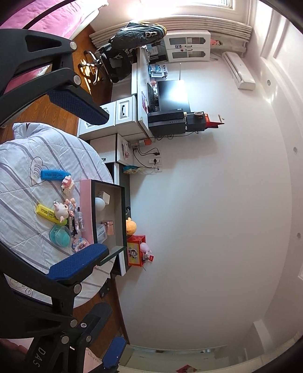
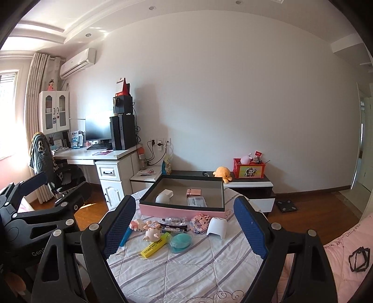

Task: Organize rigid objects
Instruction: 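Open both tools and withdraw them from the pink box, then grasp the teal face brush case with the right tool while the left tool grasps the doll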

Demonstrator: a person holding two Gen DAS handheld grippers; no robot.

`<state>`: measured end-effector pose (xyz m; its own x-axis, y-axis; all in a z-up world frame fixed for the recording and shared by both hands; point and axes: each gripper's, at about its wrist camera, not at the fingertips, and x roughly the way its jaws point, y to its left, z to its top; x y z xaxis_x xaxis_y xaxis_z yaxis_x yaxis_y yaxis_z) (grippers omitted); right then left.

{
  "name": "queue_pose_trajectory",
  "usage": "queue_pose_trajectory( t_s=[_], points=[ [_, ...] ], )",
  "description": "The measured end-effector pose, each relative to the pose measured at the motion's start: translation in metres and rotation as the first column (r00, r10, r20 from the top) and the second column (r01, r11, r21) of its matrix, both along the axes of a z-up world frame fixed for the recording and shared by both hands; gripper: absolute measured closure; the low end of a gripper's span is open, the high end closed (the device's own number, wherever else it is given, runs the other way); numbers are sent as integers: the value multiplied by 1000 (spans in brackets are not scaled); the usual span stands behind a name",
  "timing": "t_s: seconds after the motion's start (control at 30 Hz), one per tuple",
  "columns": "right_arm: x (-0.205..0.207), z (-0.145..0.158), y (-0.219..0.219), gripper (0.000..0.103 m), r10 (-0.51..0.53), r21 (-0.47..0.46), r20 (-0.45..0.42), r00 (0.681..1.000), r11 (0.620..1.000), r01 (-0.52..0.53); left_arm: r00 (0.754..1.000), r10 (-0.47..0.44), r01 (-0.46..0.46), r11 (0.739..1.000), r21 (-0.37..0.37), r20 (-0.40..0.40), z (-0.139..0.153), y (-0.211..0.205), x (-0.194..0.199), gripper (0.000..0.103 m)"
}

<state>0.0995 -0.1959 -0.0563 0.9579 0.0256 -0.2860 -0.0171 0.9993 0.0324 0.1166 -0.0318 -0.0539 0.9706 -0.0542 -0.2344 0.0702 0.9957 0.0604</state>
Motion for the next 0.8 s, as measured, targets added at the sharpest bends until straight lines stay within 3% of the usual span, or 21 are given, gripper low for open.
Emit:
queue_pose_trajectory(
  t_s=[0.47,0.63,0.8],
  points=[
    [18,-15,-7,16,4,13,-54,999,1000,-3,998,-10,11,1000,15,-60,-14,-1,18,0],
    [40,-36,-12,16,21,26,-118,993,1000,-18,989,-41,41,999,2,-144,-40,1,43,0],
    [73,-78,-18,16,66,63,-241,968,997,-52,957,-60,67,998,14,-284,-85,1,73,0]
  ],
)
